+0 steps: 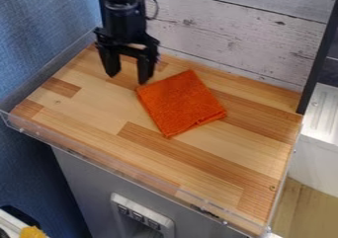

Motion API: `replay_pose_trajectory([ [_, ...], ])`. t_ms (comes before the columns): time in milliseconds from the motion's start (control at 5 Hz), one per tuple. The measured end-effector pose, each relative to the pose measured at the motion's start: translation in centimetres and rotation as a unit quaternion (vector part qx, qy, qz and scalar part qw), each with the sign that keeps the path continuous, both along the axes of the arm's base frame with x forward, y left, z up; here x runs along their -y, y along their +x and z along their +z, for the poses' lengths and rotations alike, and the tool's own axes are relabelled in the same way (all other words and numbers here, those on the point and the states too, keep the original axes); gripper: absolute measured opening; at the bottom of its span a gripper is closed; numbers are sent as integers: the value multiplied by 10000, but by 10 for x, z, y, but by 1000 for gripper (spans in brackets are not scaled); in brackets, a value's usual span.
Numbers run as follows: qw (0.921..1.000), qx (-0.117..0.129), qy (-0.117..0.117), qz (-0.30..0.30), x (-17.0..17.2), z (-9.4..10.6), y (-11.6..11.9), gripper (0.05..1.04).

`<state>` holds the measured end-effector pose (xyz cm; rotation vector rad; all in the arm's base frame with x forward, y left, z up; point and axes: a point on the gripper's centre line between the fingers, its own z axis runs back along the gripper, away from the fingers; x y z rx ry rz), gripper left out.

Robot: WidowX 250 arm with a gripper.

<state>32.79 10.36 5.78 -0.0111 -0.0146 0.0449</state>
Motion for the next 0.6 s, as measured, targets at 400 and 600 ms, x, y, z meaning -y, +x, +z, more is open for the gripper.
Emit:
replay_pose_trajectory([
  [400,9999,105,23,89,-50,-7,35,999],
  [600,9999,48,62,124,-68,-12,43,999],
])
